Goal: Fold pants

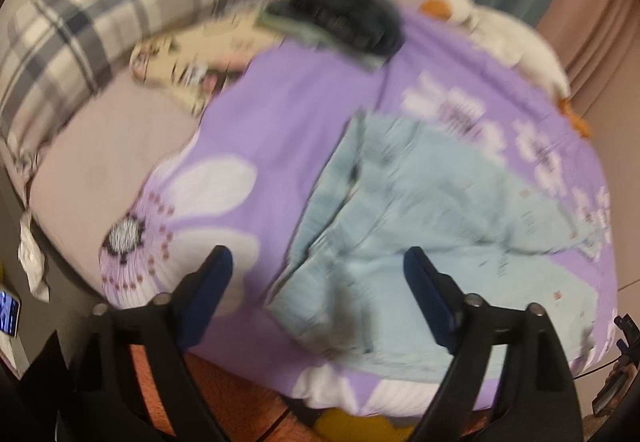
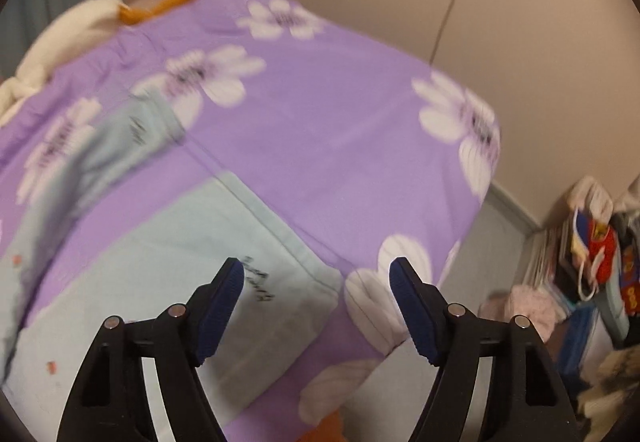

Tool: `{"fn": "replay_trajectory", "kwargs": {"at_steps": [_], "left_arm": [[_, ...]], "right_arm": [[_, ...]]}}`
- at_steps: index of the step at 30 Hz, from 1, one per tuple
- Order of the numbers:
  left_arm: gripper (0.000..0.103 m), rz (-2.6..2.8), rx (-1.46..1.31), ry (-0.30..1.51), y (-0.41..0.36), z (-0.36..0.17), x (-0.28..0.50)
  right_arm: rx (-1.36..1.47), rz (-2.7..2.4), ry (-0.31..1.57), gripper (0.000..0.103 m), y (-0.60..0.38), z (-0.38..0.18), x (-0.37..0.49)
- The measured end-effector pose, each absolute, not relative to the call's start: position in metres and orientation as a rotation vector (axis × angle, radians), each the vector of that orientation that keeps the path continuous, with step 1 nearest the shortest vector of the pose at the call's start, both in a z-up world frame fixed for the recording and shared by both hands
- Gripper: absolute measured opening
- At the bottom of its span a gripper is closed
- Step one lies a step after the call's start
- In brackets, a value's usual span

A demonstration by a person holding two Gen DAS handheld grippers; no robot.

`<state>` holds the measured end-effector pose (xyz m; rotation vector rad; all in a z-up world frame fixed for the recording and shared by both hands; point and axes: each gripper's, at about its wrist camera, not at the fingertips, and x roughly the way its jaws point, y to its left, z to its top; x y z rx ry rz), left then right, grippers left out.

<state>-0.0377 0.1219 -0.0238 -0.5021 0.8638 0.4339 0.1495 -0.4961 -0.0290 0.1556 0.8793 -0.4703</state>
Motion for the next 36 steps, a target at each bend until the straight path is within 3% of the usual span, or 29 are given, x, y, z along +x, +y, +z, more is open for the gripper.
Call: {"fn": "replay_trajectory", "kwargs": {"at_steps": [5, 9, 22, 36], "left_arm": [[0.096, 0.296, -0.525, 0.811, 0.102, -0.005, -0.026], [0.096, 0.221, -0.513, 0.822, 0.080, -0.004, -0.010], [0.096, 0.146, -0.490, 0.919, 0.050, -0.024, 0.017], [0.095, 0.145, -0.420, 0.971, 0.035, -0.039, 0.031]], "right_arm": [[0.138, -0.352, 0.764, 0.083, -0.462, 0.016, 0.132], [0.106, -0.235, 0.723, 0.083, -0.428, 0.032, 0.124], [0.090, 0.018, 0.813, 0.083, -0.356, 0.001, 0.117], [0.159, 0.048, 0.859, 0.083, -0.352, -0.020, 0.112]]}}
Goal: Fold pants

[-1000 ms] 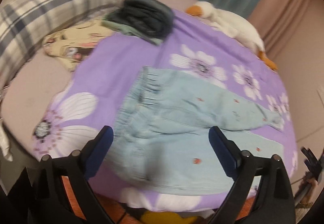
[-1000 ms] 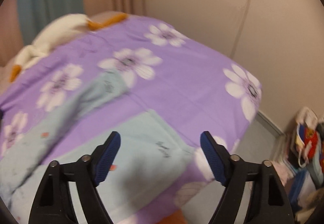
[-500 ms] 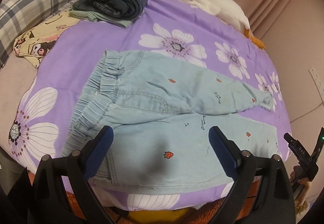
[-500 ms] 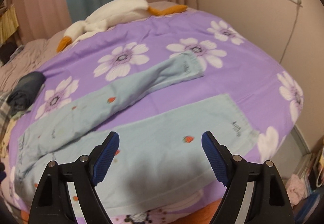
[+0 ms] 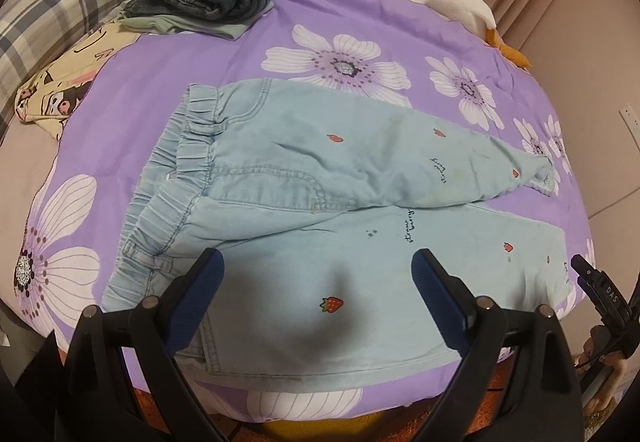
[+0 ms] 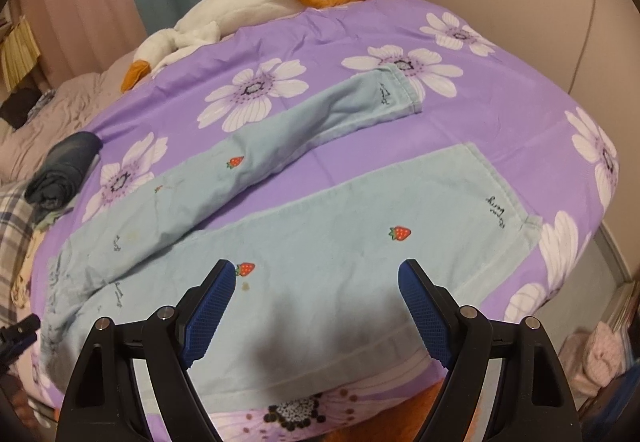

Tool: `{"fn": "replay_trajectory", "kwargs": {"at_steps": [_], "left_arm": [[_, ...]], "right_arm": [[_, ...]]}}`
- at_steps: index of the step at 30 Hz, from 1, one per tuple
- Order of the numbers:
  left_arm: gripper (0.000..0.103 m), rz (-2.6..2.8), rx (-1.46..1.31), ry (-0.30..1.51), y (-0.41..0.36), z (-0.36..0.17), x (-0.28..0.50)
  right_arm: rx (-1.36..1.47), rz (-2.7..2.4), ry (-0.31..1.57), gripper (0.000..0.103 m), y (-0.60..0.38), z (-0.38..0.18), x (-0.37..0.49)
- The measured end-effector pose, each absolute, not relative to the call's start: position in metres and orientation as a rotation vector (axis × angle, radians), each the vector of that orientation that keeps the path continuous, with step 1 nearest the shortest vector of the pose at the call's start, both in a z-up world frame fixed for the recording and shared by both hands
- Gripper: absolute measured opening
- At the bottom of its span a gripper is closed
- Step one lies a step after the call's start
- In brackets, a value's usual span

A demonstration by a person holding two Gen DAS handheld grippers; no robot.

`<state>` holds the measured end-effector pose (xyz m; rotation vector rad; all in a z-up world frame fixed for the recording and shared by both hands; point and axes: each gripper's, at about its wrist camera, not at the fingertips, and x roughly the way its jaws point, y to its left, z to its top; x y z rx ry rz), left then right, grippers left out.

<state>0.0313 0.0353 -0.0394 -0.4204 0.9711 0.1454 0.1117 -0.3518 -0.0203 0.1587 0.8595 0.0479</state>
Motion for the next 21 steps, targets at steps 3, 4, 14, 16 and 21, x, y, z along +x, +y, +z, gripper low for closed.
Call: {"fn": "replay_trajectory", "kwargs": {"at_steps": [3, 4, 14, 16, 21], "left_arm": [[0.095, 0.133, -0.424, 0.977, 0.033, -0.042, 0.031], [0.095, 0.129, -0.427, 0.981, 0.033, -0.043, 0.032], [0.080, 0.107, -0.492, 0.990, 0.037, -0.048, 0.037], [0.074, 0.106, -0.489, 0.988, 0.035, -0.047, 0.039], [0.062, 0.108, -0.498, 0.990, 0.035, -0.049, 0.049]], "right_arm": [[0.169, 0.058, 0.862, 0.083, -0.350, -0.022, 0.113], [0.168, 0.059, 0.864, 0.083, -0.350, -0.022, 0.113], [0.178, 0.087, 0.858, 0.083, -0.350, -0.021, 0.123], [0.190, 0.107, 0.843, 0.083, -0.351, -0.017, 0.129], [0.245, 0.205, 0.837, 0.074, -0.346, 0.001, 0.168]]}}
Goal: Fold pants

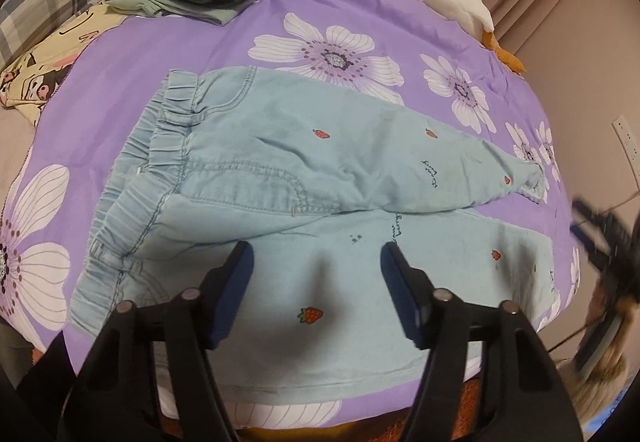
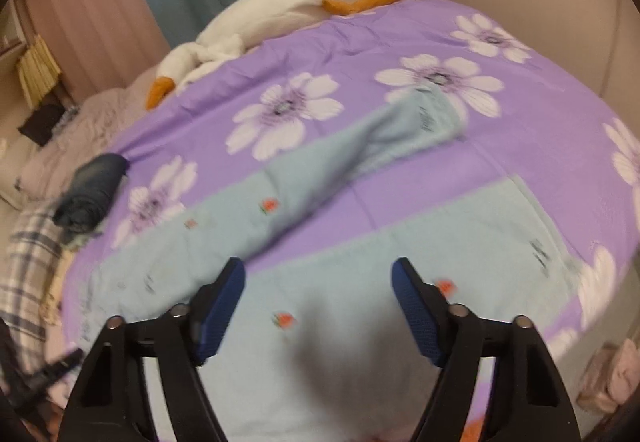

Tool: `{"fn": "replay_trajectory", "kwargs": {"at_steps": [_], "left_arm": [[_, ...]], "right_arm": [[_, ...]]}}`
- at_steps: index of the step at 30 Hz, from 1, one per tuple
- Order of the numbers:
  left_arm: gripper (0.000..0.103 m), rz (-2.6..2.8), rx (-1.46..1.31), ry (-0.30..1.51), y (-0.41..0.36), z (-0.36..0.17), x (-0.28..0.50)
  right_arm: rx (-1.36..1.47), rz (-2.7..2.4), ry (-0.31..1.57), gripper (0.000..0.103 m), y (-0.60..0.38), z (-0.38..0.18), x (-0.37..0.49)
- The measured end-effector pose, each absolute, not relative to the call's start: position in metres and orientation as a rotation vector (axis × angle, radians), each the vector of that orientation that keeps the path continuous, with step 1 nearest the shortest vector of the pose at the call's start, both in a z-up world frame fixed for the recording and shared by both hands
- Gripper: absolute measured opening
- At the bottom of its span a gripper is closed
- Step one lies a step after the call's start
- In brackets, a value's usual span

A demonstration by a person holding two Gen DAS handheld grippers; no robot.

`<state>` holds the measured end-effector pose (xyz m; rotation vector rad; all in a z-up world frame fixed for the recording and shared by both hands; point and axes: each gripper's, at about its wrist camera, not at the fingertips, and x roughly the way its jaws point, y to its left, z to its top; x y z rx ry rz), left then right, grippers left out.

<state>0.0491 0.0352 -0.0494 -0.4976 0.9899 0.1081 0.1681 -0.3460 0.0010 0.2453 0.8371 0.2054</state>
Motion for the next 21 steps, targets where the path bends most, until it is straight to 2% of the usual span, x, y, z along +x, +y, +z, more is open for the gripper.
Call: {"fn": "replay_trajectory", "kwargs": {"at_steps": [6, 13, 21], "left_arm": [[0.061, 0.145, -0.494, 1.000, 0.034, -0.050, 0.060], [0.062, 0.192, -0.469, 1.010, 0.036, -0.053, 0.064], [0.064, 0.198, -0.457, 1.032, 0.040, -0.061, 0.067]], "right_arm": [[0.371, 0.233, 0.897, 0.074, -0.326, 0.009, 0.256], [0.377, 0.079, 1.063, 0.074, -0.299, -0.034, 0.352], [0.304, -0.141, 1.172, 0.074, -0.301, -0.080, 0.406]]}}
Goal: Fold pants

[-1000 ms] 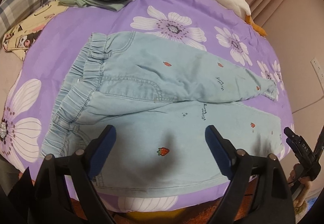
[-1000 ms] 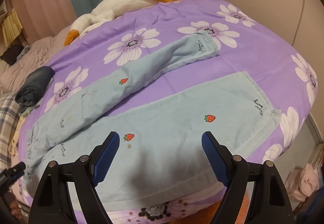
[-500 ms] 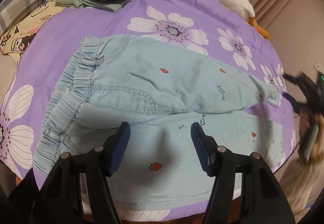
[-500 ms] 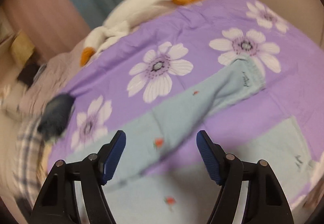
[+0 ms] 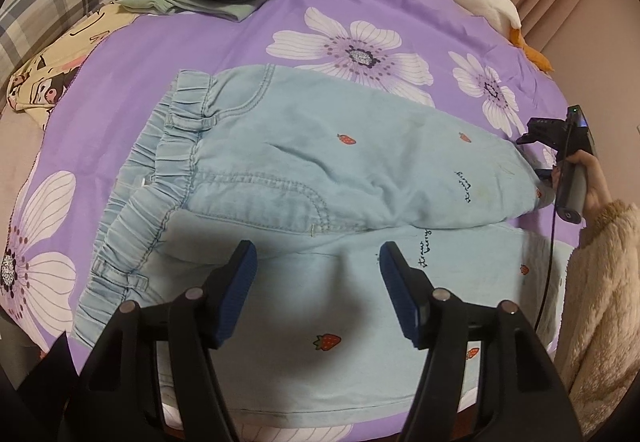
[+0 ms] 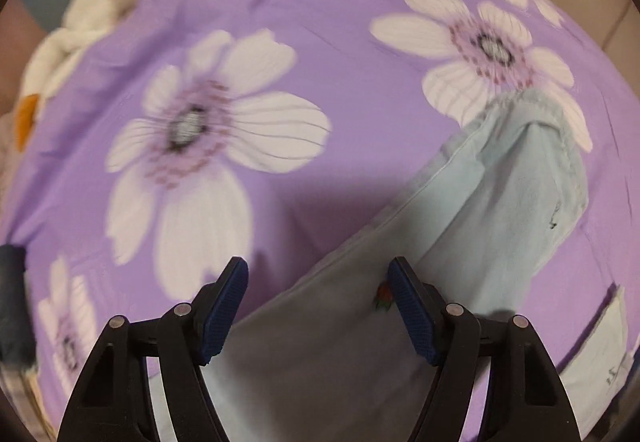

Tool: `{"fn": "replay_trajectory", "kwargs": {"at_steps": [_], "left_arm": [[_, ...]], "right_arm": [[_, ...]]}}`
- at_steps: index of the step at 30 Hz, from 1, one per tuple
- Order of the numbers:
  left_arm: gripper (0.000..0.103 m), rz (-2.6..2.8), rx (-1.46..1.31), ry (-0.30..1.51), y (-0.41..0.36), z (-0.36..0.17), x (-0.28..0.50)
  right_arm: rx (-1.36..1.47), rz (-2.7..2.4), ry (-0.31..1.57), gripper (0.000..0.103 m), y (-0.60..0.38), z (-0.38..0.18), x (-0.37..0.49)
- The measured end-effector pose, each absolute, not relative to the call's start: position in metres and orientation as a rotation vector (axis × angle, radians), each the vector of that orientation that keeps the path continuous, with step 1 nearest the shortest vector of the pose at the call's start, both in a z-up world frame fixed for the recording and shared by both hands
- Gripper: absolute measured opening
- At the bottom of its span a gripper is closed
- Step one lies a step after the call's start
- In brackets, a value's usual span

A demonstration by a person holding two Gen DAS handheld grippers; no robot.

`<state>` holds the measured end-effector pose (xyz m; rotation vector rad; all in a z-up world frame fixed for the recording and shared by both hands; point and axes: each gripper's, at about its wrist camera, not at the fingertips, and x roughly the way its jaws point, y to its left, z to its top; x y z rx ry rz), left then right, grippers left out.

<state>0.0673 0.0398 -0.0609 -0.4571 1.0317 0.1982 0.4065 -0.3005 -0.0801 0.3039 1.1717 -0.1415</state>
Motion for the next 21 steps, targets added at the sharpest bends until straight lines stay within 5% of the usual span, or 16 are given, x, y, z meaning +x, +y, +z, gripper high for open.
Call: {"fn": "replay_trajectory", "kwargs": {"at_steps": [4, 11, 21], "left_arm": [[0.065, 0.185, -0.461, 1.038, 0.039, -0.063, 0.069], [0.066, 0.189, -0.514, 1.003, 0.044, -0.058, 0.059], [0.074, 0.156, -0.661, 0.889, 0.044, -0.025, 0.064]], "right_arm": [[0.317, -0.160, 1.154, 0.072, -0.308, -0.089, 0.407], [0.296, -0.179, 1.093, 0.009, -0.333, -0.086, 0.391], [0.556, 0.188, 0.731, 0.007, -0.424, 0.009, 0.209]]}}
